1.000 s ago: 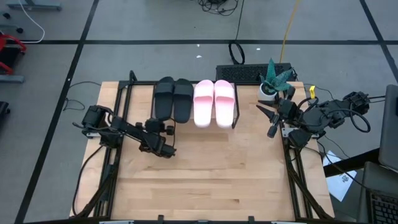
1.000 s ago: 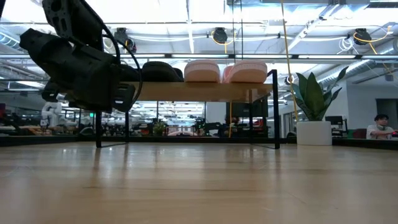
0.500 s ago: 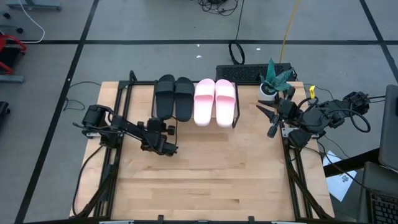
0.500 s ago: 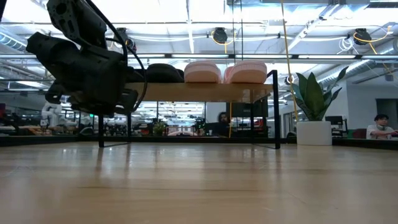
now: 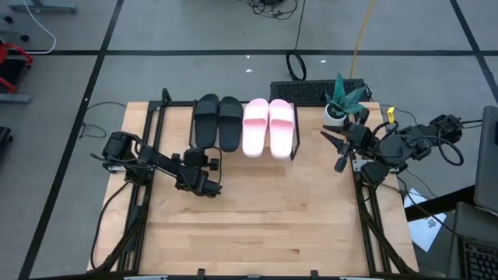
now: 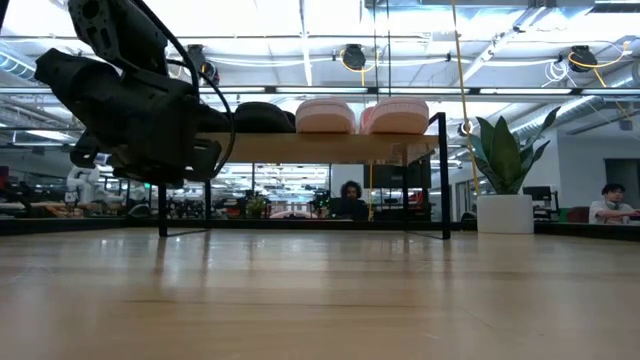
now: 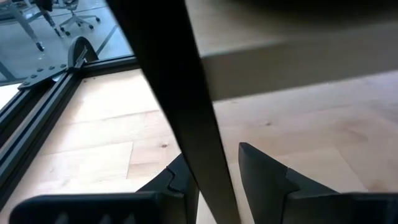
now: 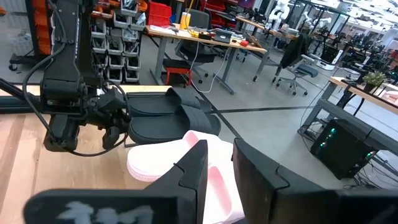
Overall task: Pick and place slides into the shelf
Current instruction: Adjust the shelf
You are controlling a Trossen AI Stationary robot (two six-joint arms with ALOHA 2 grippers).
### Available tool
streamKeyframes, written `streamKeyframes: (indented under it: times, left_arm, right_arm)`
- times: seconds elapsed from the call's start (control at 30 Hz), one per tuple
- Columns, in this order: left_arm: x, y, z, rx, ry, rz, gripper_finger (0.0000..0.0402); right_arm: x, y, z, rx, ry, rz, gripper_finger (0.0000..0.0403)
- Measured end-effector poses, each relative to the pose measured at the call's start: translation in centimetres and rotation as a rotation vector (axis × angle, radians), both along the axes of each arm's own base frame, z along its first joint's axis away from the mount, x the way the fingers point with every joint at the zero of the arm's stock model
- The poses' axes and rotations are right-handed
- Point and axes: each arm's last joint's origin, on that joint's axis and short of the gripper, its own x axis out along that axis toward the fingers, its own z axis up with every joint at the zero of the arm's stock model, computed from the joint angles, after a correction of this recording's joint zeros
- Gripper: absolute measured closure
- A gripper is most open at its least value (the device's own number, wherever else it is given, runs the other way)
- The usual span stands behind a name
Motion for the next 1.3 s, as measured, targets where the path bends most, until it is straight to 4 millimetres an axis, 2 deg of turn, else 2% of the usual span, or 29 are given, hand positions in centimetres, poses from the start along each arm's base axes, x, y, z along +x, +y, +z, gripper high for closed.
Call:
streamKeyframes:
  times: [0.13,0.4,0.63,0.87,1.3]
  left_arm:
    - [0.0,-0.3,0.0,0.002,-0.008,-0.012,0.0280]
    - [0.1,-1.0,0.2,0.002,-0.049,-0.025,0.0221]
    - [0.6,-2.4,0.8,-0.023,-0.059,-0.068,0.0188]
    - [0.9,-4.2,2.5,-0.038,0.005,-0.118,0.0177]
    - [-1.0,-5.7,2.9,-0.113,0.056,-0.036,0.0176]
  right_arm:
    - [0.0,0.0,0.0,0.000,0.000,0.000,0.0335]
    - [0.0,0.0,0.0,0.001,0.000,0.000,0.0335]
    - [0.0,0.0,0.0,0.007,-0.004,0.000,0.0335]
    - [0.0,0.0,0.0,0.007,-0.004,0.000,0.0335]
    - [0.1,0.1,0.1,0.026,-0.017,0.031,0.0335]
